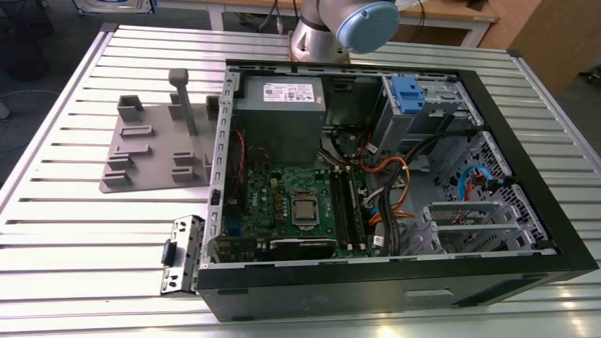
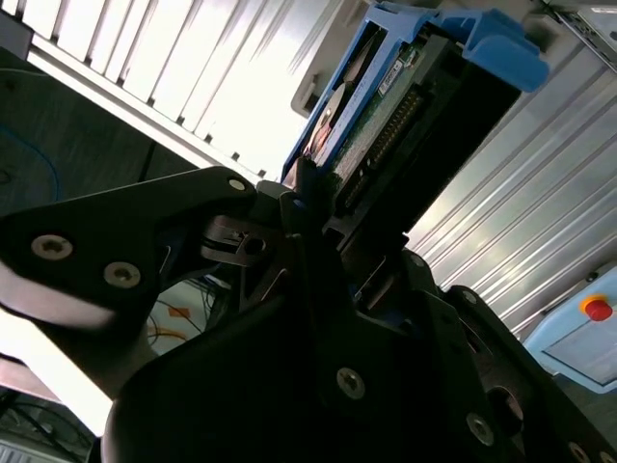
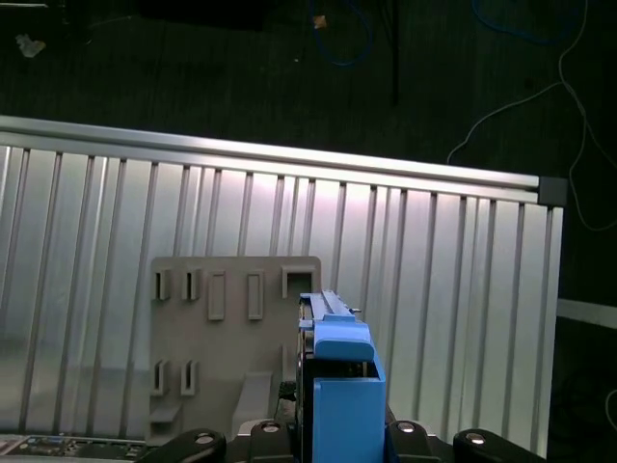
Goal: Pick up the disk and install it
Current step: 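Pick up the disk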
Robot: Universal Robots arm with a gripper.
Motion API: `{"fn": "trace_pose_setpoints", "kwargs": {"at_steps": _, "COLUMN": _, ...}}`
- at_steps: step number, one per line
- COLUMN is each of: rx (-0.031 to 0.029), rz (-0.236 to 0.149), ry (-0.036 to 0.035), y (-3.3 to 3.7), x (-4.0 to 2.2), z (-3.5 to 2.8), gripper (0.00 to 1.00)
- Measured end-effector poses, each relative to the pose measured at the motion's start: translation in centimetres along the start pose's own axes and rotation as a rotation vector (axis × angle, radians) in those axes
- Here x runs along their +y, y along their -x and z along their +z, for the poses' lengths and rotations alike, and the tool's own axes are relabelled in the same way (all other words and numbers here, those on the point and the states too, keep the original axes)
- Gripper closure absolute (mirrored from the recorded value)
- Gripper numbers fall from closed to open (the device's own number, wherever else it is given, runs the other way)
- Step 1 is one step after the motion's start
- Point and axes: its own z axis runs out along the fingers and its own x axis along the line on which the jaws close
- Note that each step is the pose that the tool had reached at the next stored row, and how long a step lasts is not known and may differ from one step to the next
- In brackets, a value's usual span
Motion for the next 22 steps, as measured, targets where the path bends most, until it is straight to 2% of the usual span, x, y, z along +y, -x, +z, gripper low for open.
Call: {"fn": "trace_pose_setpoints", "kwargs": {"at_steps": 22, "rx": 0.0000, "rz": 0.000, "ry": 0.0000, "y": 0.12, "x": 0.07, "z": -1.98, "gripper": 0.64}}
